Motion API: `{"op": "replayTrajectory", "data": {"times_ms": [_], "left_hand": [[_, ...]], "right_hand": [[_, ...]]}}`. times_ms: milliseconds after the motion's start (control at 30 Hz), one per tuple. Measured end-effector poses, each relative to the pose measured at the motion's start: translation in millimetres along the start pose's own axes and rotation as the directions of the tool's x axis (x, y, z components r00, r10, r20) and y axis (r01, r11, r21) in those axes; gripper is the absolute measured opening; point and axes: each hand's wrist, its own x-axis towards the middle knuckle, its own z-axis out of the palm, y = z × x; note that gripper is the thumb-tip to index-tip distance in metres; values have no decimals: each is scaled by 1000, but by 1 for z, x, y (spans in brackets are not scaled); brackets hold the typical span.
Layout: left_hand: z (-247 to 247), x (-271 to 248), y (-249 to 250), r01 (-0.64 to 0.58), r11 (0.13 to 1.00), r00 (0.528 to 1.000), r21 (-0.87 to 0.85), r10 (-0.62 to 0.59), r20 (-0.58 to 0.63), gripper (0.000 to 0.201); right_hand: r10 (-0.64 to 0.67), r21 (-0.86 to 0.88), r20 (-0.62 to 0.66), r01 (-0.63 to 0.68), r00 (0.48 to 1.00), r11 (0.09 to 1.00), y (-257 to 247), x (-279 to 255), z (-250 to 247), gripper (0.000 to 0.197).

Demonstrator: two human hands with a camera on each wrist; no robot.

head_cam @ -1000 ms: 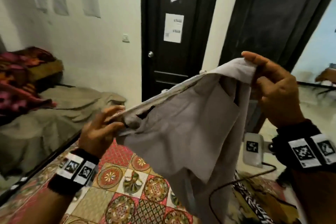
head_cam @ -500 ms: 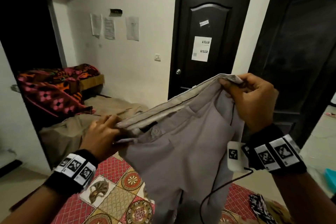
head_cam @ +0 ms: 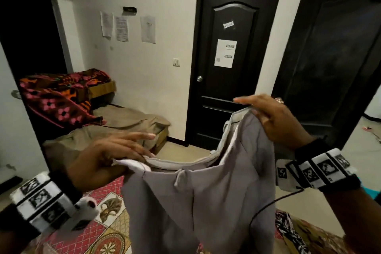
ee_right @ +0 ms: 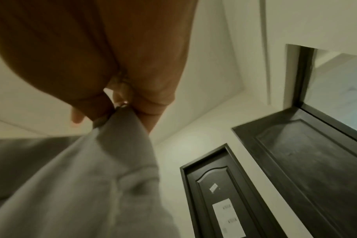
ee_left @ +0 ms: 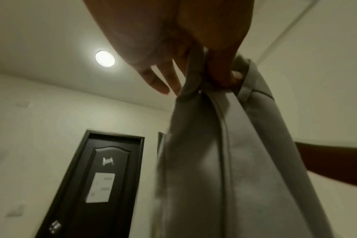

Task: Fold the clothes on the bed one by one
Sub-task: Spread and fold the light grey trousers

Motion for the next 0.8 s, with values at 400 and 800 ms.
{"op": "replayTrajectory", "data": {"times_ms": [400,800], "left_hand": [[-89,-35,-119,244,957,968,159,-229,-106,58],[-213,-62,-180,177,734,977,656,-212,-27,67]], "right_hand": [[78,-40,450,-68,890,997,-25,37,92,28],[22,-224,334,57,942,973,12,84,123,29]]}}
